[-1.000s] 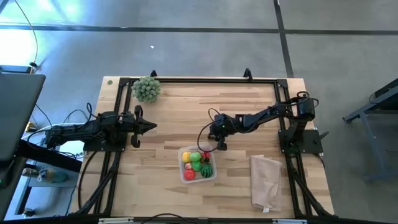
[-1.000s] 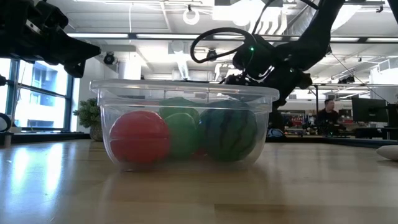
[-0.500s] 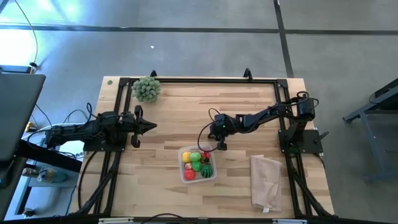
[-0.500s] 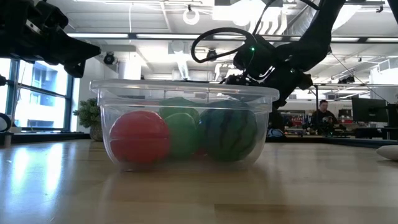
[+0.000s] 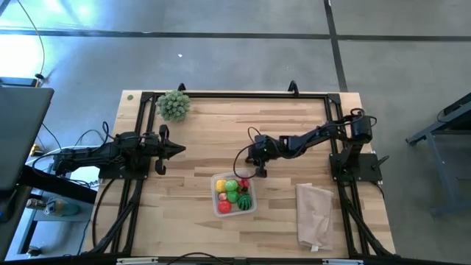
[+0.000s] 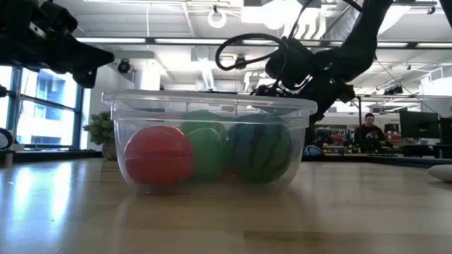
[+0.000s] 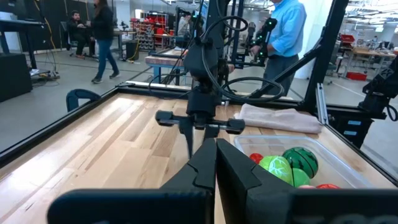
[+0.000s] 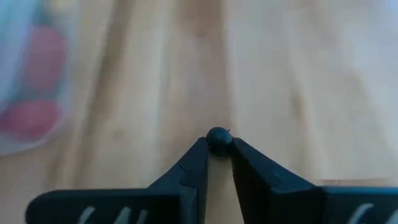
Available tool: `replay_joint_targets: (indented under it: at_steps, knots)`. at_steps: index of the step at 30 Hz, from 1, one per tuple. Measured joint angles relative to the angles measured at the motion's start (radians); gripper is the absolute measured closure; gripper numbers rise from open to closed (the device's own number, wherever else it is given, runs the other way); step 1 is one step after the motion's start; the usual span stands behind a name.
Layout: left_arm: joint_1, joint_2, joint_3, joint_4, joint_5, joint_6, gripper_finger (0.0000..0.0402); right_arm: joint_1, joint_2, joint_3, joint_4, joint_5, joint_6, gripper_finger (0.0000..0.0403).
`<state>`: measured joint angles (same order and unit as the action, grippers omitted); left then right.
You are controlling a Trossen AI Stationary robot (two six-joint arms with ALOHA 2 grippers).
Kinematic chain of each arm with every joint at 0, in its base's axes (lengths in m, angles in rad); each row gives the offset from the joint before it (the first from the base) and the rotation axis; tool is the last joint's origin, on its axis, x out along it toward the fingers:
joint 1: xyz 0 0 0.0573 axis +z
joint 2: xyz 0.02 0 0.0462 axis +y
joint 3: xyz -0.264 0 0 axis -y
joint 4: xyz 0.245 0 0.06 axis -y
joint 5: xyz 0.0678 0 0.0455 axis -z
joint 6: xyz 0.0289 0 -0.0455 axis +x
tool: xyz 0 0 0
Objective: Pick and placing Produce into tupperware
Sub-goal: Put the blueberry into the transparent bin
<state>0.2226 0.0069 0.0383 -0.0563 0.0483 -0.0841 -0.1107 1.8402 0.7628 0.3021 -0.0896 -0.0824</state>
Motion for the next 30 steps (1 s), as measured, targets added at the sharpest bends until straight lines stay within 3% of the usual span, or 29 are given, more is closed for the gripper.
replay_joint_targets:
  at_steps: [13, 30]
  knots:
    - [0.000, 0.000, 0.000, 0.000, 0.000, 0.000, 0.0401, -0.022, -0.199, 0.000, 0.016, 0.195, -0.027, 0.0352]
    - [0.000, 0.000, 0.000, 0.000, 0.000, 0.000, 0.0401, -0.086, -0.595, 0.002, 0.017, 0.162, -0.110, 0.0352]
